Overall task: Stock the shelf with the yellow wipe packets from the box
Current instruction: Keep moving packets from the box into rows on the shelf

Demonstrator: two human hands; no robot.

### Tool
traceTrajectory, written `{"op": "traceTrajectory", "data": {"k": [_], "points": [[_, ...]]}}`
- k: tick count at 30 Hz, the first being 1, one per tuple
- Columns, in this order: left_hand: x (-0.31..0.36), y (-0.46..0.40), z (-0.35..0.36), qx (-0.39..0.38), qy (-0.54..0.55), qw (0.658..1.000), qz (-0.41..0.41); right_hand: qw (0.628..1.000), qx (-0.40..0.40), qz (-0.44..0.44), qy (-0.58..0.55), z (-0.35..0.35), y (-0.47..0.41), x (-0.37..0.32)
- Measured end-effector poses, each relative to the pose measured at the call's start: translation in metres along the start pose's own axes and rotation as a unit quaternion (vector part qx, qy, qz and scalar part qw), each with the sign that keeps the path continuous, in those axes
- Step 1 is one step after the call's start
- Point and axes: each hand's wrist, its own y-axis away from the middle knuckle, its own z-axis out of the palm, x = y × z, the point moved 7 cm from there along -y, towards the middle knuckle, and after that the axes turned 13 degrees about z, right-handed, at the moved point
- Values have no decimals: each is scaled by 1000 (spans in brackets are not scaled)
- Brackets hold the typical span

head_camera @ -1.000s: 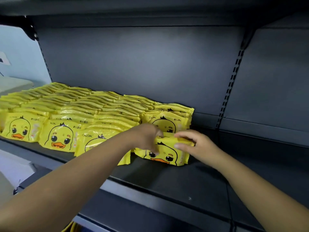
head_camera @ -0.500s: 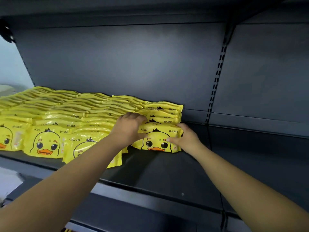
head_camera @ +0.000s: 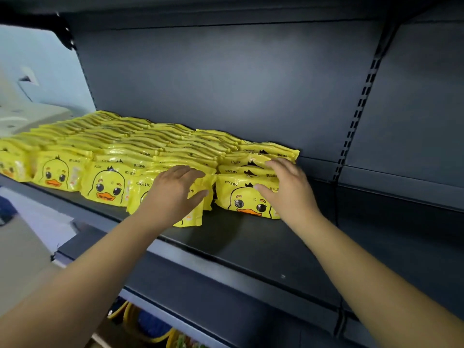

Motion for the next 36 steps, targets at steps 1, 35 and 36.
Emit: {"op": "traceTrajectory", "data": {"k": [1,35,36], "points": [[3,8,-1,-10,-3,1000,-8,999,-4,-30,-9,2,9,-12],[-2,565,-81,-207,53,910,-355,909,-378,-116,131,256,399,-180],[-3,568,-76,-214,60,906,-359,906,-386,-106,136,262,402,-177]]}}
